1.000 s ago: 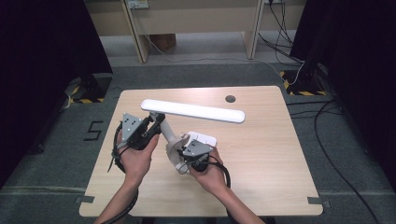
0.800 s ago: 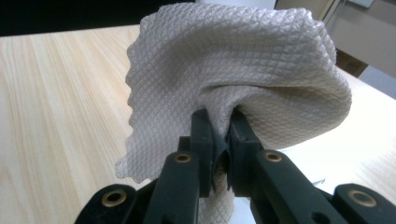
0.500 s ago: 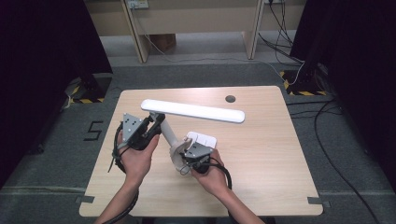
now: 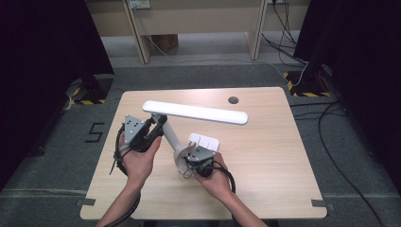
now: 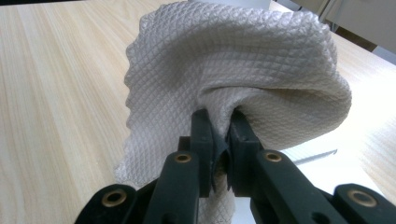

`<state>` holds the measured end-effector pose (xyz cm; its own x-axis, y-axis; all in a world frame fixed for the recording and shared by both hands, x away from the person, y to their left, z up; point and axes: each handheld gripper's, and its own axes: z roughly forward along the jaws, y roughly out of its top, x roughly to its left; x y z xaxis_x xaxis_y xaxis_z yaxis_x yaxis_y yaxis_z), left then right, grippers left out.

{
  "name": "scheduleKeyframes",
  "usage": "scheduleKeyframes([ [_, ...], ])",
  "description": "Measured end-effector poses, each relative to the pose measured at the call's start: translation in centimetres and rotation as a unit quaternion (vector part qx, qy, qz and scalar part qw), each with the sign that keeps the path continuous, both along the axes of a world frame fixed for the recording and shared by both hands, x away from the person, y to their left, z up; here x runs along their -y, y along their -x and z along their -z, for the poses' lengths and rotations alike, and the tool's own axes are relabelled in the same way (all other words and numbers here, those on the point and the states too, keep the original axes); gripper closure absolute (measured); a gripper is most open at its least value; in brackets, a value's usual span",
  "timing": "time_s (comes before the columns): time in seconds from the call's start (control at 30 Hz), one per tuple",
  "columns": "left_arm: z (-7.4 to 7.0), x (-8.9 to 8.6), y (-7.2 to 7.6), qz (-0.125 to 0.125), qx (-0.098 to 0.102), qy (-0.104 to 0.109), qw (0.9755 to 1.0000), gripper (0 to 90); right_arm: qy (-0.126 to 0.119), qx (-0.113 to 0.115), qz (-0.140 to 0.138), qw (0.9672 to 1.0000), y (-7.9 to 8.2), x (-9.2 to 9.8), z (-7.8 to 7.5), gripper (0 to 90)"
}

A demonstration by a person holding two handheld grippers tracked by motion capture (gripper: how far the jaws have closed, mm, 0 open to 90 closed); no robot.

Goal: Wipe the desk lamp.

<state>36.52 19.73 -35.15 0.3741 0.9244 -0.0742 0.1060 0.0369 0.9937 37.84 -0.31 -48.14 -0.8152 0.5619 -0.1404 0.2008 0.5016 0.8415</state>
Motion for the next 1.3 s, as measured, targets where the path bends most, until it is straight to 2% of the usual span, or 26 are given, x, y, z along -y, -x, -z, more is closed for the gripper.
scheduleKeyframes([
  [0.33, 0.1, 0.1, 0.0, -0.002, -0.001, -0.004, 1.0, 71.6, 0.014, -0.017, -0.012, 0.9997, 0.6, 0.4, 0.1, 83.6],
  [0.57, 0.2, 0.1, -0.1, -0.002, -0.003, -0.006, 1.0, 71.4, 0.028, -0.033, -0.009, 0.999, 0.7, 0.7, 1.0, 83.6],
  [0.63, 0.2, 0.1, -0.1, -0.001, -0.004, -0.007, 1.0, 71.4, 0.032, -0.032, -0.009, 0.9989, 0.6, 1.0, 1.2, 83.7],
  [0.93, 0.2, 0.2, -0.1, -0.001, -0.005, -0.01, 0.9999, 71.3, 0.042, -0.047, 0.012, 0.9979, 0.8, 2.4, 1.6, 83.8],
  [1.03, 0.2, 0.2, -0.1, -0.001, -0.005, -0.01, 0.9999, 71.1, 0.05, -0.041, 0.013, 0.9979, 0.7, 3.1, 1.6, 83.8],
  [1.07, 0.2, 0.2, -0.1, -0.001, -0.006, -0.01, 0.9999, 71.1, 0.047, -0.051, 0.019, 0.9974, 0.8, 3.3, 1.6, 83.8],
  [1.17, 0.2, 0.2, 0.0, 0.0, -0.006, -0.01, 0.9999, 71.0, 0.053, -0.045, 0.021, 0.9974, 0.7, 4.0, 1.7, 83.8],
  [1.3, 0.2, 0.2, 0.0, 0.001, -0.008, -0.012, 0.9999, 70.8, 0.057, -0.051, 0.035, 0.9964, 0.5, 4.9, 1.6, 83.8],
])
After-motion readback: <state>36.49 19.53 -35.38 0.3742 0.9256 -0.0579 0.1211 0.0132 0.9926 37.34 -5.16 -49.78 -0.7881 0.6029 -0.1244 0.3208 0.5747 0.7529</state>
